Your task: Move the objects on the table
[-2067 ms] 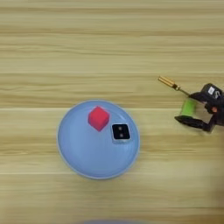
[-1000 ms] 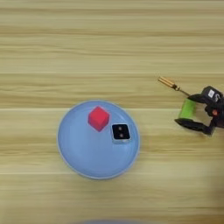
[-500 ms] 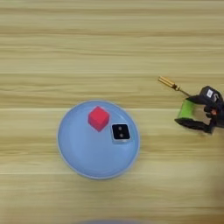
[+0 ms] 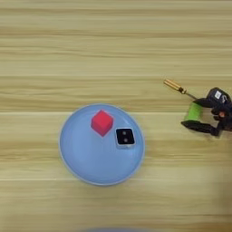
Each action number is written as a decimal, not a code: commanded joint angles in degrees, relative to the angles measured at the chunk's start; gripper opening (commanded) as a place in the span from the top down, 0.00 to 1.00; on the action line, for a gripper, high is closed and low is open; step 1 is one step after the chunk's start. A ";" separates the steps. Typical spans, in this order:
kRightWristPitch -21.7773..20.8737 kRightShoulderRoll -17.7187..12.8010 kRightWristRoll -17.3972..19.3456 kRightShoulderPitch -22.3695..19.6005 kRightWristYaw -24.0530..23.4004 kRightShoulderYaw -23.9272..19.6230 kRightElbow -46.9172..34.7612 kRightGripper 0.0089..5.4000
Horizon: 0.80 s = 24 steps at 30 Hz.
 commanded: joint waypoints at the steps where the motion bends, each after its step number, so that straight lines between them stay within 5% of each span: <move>1: 1.83 -0.64 2.56 -1.98 1.97 -1.26 -8.70 0.16; 13: 11.89 1.92 7.80 3.76 5.22 -0.97 -38.07 0.16; 24: 17.87 3.00 9.32 8.31 6.39 2.40 -53.99 0.16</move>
